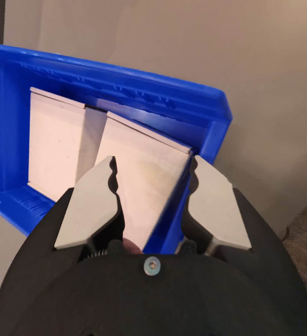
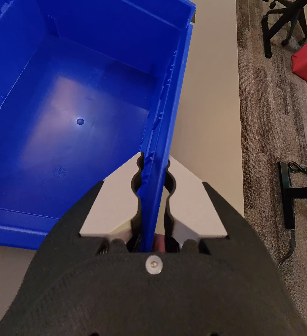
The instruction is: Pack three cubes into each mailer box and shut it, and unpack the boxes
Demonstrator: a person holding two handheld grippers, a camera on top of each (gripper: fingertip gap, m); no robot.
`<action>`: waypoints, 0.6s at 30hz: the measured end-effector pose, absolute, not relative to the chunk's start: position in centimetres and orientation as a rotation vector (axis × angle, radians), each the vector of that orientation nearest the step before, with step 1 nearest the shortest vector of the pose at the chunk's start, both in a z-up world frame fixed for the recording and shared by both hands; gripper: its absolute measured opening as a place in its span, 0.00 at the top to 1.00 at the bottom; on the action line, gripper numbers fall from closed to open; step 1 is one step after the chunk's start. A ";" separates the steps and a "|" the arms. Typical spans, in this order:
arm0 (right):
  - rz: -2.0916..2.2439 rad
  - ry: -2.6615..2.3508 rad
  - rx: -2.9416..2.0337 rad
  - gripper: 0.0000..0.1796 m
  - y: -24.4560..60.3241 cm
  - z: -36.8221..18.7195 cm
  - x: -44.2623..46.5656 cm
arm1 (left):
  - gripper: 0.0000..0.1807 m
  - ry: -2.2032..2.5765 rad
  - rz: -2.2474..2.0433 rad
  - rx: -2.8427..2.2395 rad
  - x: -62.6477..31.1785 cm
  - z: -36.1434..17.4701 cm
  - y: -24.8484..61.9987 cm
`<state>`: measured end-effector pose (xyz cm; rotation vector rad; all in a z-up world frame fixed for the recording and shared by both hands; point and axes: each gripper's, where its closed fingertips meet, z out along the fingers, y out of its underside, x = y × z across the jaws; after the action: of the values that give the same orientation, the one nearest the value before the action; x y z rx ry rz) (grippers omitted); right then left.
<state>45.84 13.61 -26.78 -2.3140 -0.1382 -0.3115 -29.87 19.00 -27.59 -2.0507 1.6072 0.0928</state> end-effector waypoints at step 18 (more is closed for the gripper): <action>-0.337 -0.092 -2.289 0.89 13.4 -26.6 46.5 | 0.63 1.418 0.219 -1.994 -31.7 -23.0 25.0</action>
<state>46.50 13.35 -26.60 -2.2889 -0.0921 -0.3368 -31.67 24.97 -22.97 -1.9940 1.4177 0.2186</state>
